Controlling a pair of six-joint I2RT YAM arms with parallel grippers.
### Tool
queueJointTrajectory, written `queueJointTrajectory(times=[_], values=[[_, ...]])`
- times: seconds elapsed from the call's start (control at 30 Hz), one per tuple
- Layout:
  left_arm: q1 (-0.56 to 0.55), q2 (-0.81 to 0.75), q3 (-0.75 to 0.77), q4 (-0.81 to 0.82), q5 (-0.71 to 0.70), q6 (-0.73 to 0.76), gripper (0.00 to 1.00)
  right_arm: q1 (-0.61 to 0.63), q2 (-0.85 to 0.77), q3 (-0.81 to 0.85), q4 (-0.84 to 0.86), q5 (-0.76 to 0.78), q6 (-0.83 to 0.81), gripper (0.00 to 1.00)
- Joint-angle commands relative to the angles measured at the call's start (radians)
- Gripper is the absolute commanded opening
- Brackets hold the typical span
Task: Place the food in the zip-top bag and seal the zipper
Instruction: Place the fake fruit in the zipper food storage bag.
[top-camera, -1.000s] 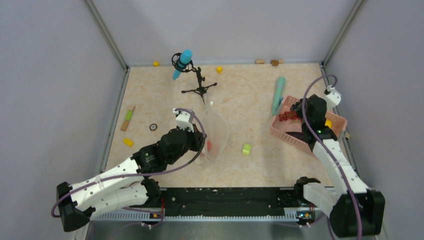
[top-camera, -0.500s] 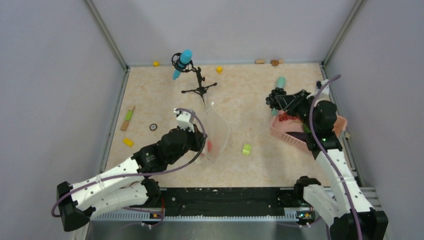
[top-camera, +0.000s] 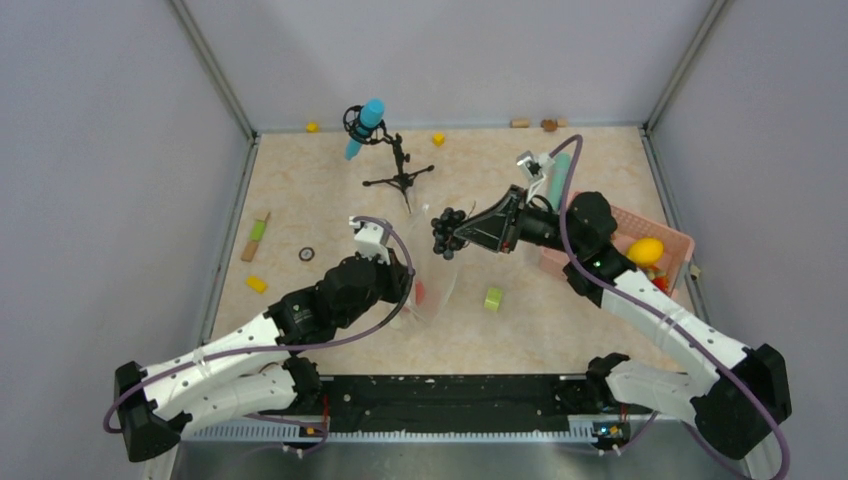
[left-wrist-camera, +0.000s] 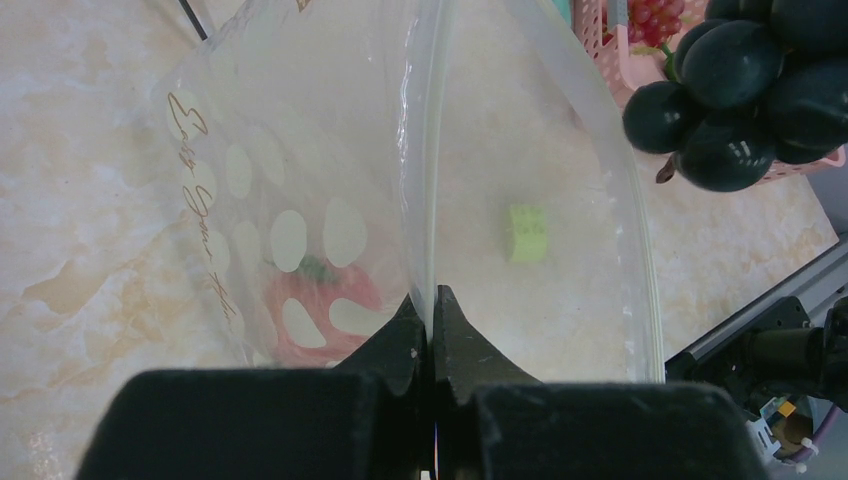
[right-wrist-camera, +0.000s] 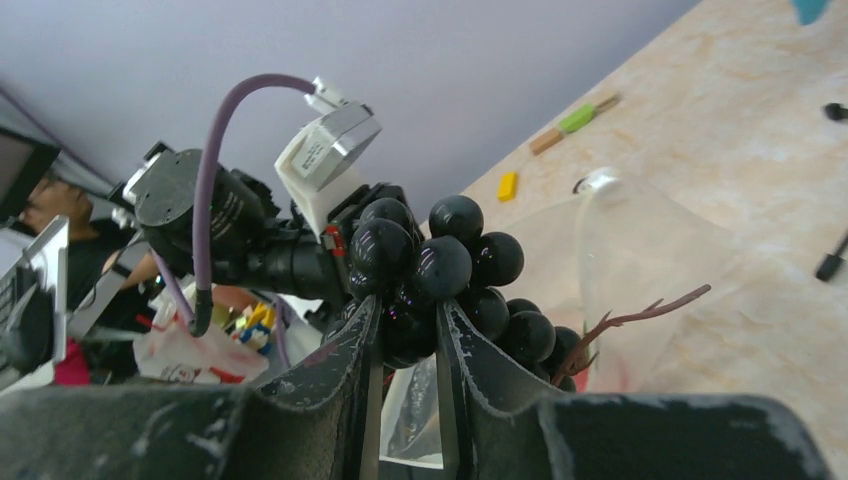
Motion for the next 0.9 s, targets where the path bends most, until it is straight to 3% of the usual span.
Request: queueJointTrajectory(times=[0.0,0.17,0.37,0.63,0.77,0.87], values=[[0.002,-0.001,0.009,0.037,0.000,0.013,0.00,0.107,0.060,0.082,0.058,0.004,-0.058,0.00],[0.003,-0.006,0.010,0.034,0.000,0.011,0.00,0.183,0.068,0.078,-0.070,0.195,-0.162,0.00],[0.002,-0.014,0.006,0.041,0.014,0.008,0.00,0.200,0.040,0.003,-0.143,0.412,-0.114,0.00],[0.002,-0.015,0.001,0.047,0.014,0.010,0.00,0.283,0.125,0.103,-0.351,0.604,-0.153,0.01],[0.002,-0.020,0.000,0.051,0.026,0.010,0.00,0.336,0.168,0.160,-0.428,0.750,-0.167,0.10],[0.002,-0.025,-0.001,0.048,0.027,0.011,0.00,0.346,0.188,0.190,-0.484,0.816,-0.160,0.23]])
